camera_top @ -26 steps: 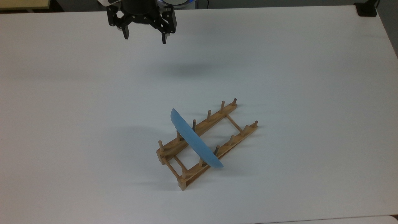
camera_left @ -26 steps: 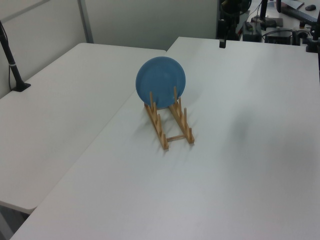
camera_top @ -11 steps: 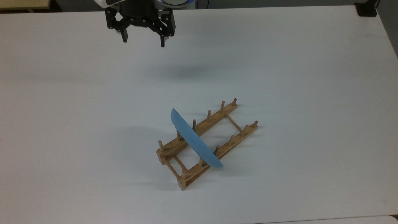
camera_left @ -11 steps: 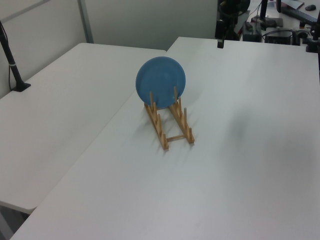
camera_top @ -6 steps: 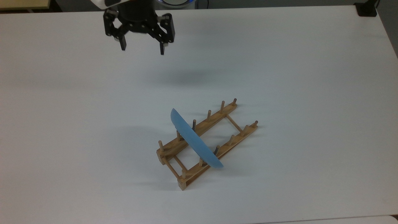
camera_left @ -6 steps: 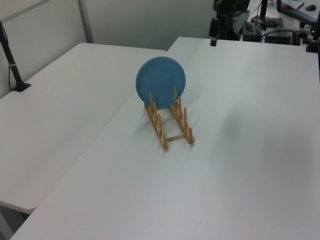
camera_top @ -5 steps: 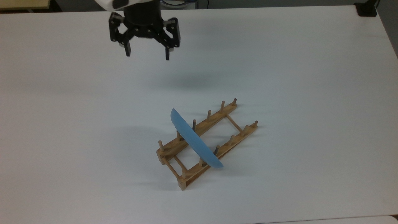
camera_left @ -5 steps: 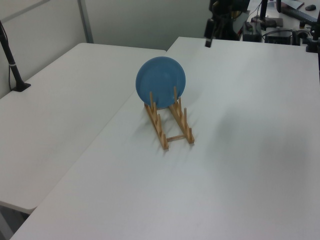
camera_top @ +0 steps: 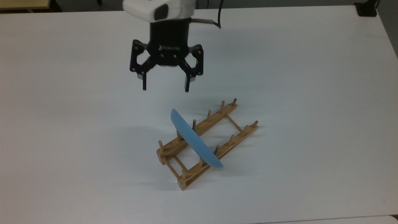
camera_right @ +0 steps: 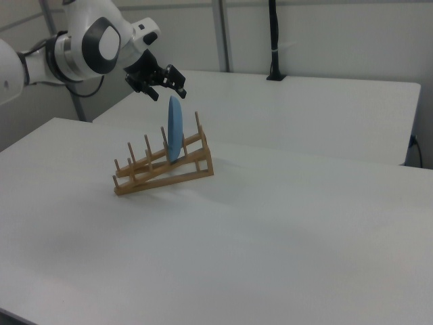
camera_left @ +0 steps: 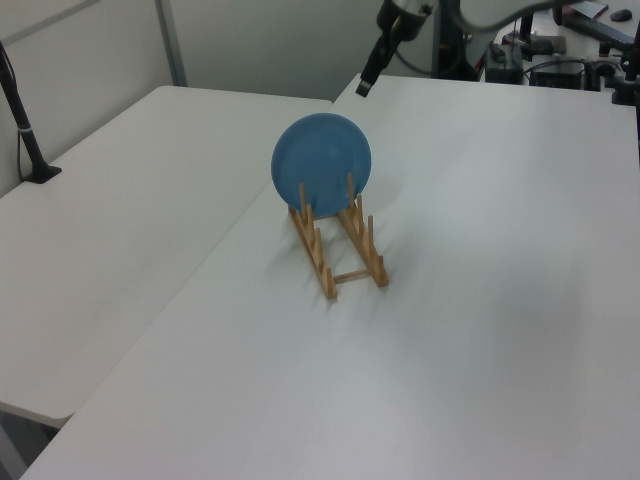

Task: Pick plate from plate rack
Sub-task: 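Lower the open gripper toward the rim of the blue plate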

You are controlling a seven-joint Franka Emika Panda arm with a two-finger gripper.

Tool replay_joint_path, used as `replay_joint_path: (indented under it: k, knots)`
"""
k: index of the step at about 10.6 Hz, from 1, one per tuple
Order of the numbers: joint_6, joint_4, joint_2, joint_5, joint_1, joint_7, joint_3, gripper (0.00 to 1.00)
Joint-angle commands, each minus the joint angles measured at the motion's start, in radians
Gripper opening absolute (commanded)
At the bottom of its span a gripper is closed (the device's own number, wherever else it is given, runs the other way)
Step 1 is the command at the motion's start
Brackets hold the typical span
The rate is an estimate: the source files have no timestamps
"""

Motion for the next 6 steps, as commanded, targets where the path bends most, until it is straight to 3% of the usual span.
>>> replay_joint_path:
  k: [1,3,6]
  knots:
    - [0.050,0.049,0.075,-0.247,0.060,0.221,-0.006,0.97]
    - [0.050,0.050,0.109,-0.336,0.088,0.303,-0.005,0.94]
    - [0.050,0.061,0.133,-0.398,0.102,0.324,-0.006,0.90]
